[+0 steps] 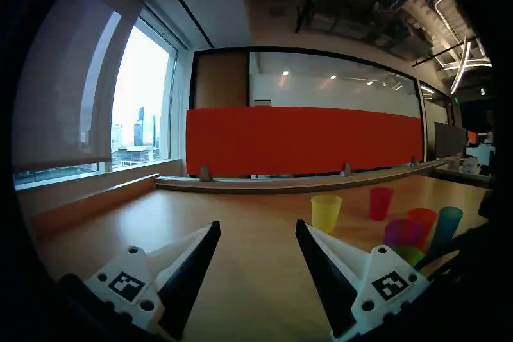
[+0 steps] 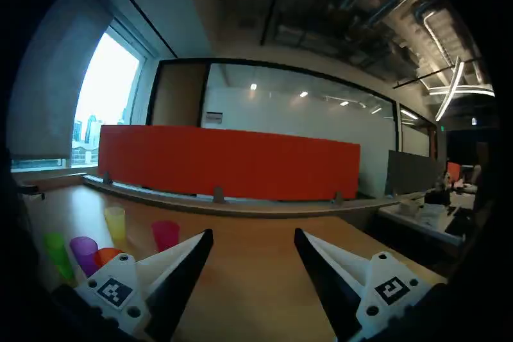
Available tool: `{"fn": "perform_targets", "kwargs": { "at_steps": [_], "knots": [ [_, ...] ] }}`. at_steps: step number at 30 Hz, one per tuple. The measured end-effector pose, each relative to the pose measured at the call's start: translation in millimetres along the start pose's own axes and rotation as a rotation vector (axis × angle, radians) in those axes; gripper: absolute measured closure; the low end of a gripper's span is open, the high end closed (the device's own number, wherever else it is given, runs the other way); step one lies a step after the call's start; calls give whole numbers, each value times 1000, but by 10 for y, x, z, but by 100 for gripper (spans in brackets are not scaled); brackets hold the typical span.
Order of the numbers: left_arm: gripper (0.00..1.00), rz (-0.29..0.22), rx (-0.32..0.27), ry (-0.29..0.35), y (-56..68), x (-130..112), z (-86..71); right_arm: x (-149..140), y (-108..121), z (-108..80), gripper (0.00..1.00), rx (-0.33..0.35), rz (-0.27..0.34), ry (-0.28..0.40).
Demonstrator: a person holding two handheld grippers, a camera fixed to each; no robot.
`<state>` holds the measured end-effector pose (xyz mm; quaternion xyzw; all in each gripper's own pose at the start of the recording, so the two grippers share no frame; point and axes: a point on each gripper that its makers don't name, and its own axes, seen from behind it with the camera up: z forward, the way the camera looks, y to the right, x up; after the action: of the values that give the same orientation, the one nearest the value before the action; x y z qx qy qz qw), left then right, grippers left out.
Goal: Pour water
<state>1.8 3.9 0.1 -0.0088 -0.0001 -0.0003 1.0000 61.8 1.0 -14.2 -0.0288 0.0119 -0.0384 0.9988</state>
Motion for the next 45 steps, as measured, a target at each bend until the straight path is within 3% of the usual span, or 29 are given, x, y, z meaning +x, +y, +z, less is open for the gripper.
{"fn": "perform_targets", "kwargs": {
  "at_steps": [8,15,45],
  "knots": [
    [13,0,0,0,0,-1,1,-95,-120,52,1,42,25,32],
    [13,0,0,0,-3,1,0,-260,-104,62,1,42,54,10],
    [13,0,0,0,-2,-1,1,-548,-153,112,1,69,56,-3]
  ]
}}
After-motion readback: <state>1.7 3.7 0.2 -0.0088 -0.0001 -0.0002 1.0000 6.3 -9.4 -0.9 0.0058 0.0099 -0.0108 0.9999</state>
